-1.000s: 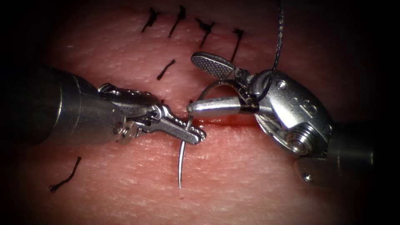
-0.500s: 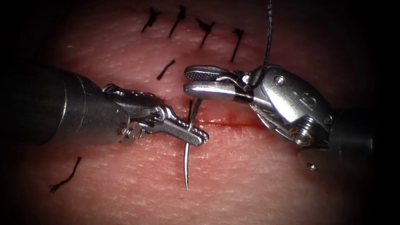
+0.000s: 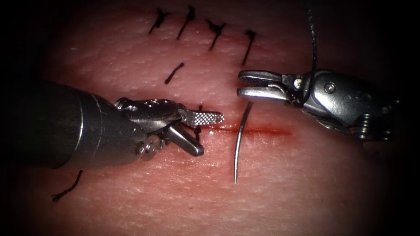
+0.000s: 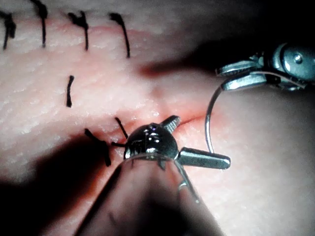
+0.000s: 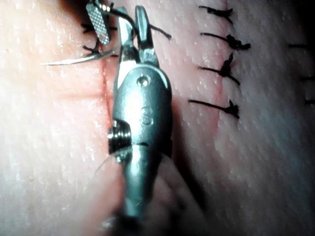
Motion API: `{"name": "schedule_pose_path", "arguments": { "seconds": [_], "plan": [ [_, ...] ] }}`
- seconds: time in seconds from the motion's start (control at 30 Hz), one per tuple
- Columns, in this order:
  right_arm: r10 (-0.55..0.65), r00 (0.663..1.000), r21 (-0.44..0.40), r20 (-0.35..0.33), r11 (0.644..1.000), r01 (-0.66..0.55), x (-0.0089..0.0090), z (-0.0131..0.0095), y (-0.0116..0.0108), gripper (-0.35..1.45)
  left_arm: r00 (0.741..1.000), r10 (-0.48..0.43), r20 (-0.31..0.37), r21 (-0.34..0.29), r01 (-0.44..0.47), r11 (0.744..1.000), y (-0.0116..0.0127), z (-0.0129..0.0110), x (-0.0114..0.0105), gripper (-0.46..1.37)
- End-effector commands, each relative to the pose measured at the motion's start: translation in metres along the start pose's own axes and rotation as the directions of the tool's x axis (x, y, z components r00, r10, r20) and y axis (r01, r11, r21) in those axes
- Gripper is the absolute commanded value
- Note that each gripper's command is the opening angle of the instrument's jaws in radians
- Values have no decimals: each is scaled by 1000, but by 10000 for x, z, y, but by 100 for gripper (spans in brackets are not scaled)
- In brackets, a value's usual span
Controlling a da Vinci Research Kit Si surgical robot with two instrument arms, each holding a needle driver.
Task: Wound Closure
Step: With the right tool, throw the needle through the skin above the cut, while pressing on the skin with the left hand.
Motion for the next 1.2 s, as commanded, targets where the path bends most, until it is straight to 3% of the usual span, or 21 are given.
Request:
{"name": "schedule_pose_path", "arguments": {
  "seconds": [0.03, 0.13, 0.27, 0.5, 0.63, 0.93, 1.2],
  "plan": [
    [-24, 1000, -6, 7, 1000, 24, 1, 1, 8, -35, 1000, 24, 8, 50, -25, 998, -2, 0, -3, 110],
    [-88, 996, -3, 28, 996, 88, -7, 1, 14, -35, 995, 77, 56, 155, -85, 984, -12, 5, -11, 104],
    [-167, 985, -3, 41, 986, 167, -18, 3, 20, -35, 989, 105, 108, 250, -129, 960, -25, 7, -23, 86],
    [-283, 957, 2, 61, 959, 284, -39, 10, 25, -35, 982, 133, 137, 351, -174, 920, -44, 5, -36, 63],
    [-347, 935, 5, 72, 938, 347, -52, 15, 23, -35, 972, 158, 175, 420, -219, 881, -52, 9, -43, 54],
    [-427, 901, 0, 80, 904, 429, -57, 24, 22, -35, 948, 184, 261, 502, -296, 812, -75, 27, -55, 44],
    [-453, 887, -3, 88, 891, 455, -57, 24, 23, -35, 943, 198, 268, 510, -313, 801, -89, 21, -71, 30]
  ]
}}
